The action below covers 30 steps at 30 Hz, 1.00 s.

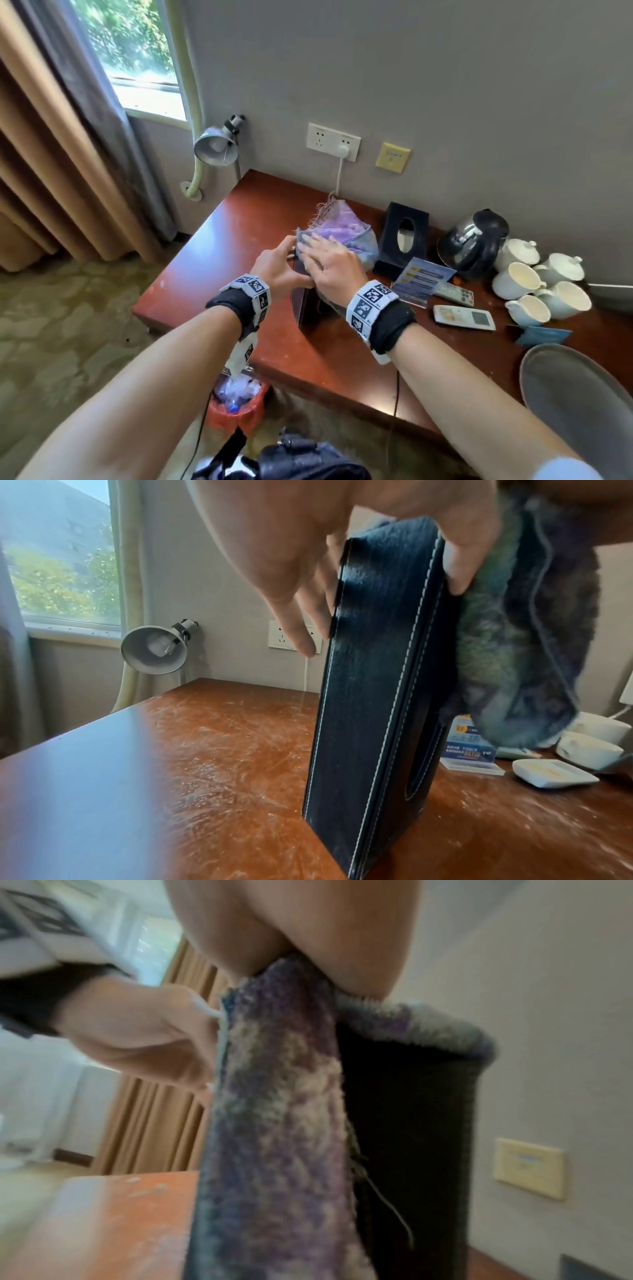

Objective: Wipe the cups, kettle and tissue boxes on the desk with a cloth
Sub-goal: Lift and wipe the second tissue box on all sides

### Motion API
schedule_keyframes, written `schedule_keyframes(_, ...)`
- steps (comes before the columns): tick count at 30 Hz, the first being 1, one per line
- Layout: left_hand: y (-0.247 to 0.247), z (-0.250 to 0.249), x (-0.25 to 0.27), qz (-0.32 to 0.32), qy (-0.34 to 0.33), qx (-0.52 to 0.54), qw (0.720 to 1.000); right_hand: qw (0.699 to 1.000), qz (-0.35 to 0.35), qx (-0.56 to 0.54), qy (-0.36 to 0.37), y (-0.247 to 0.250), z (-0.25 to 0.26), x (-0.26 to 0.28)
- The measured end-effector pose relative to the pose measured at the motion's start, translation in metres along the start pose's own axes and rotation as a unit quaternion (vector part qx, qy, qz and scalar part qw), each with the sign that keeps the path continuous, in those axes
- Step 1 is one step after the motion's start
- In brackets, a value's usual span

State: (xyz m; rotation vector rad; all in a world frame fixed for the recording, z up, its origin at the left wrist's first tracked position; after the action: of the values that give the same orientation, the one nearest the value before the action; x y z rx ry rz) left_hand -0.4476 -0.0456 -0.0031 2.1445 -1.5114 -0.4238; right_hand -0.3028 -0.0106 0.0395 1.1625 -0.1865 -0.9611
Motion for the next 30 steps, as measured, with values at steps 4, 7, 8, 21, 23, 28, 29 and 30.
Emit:
schedule_keyframes(4,0.001,-0.001,0.005,0.006,0.004,-0.005,1.000,0.999,0.013,0.019,0.029,0.009,-0.013,0.005)
schedule_keyframes(7,-0.002,-0.003,0.005,0.000,0.019,0.013,1.000,0.997,-0.017,0.044,-0.061,0.030,-0.050,0.001)
schedule_keyframes(8,-0.002,-0.003,0.005,-0.001,0.019,0.015,1.000,0.995,-0.022,0.049,-0.086,0.032,-0.056,-0.001)
schedule_keyframes(21,-0.001,-0.005,0.003,-0.001,0.024,-0.027,0.999,0.999,-0.003,0.006,-0.050,0.025,-0.056,0.001)
schedule_keyframes(23,-0.002,-0.006,-0.001,0.003,0.030,-0.040,0.999,0.996,-0.030,0.013,-0.087,0.030,-0.067,-0.001)
schedule_keyframes(28,0.001,-0.010,0.000,-0.002,0.024,-0.045,0.999,1.000,-0.021,-0.006,-0.008,0.005,-0.019,0.006)
schedule_keyframes(29,0.001,-0.010,0.001,0.001,0.025,-0.043,0.999,1.000,-0.011,-0.016,0.013,0.002,-0.015,0.010)
schedule_keyframes(30,0.001,-0.010,0.002,0.003,0.027,-0.039,0.999,1.000,-0.001,-0.012,0.026,0.003,-0.018,0.011)
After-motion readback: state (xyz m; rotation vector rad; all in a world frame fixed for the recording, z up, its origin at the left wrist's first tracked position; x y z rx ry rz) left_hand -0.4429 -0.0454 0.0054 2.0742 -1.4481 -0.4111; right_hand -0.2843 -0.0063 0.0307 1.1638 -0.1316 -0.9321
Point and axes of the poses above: each hand's wrist, its own x-axis away from the middle knuckle, its own y-axis out of the back of the hand, z = x × y, the point moved 2 cm from there along -x, towards the middle knuckle, and after that the axes turned 9 degrees about -z, right-handed, at the moved point
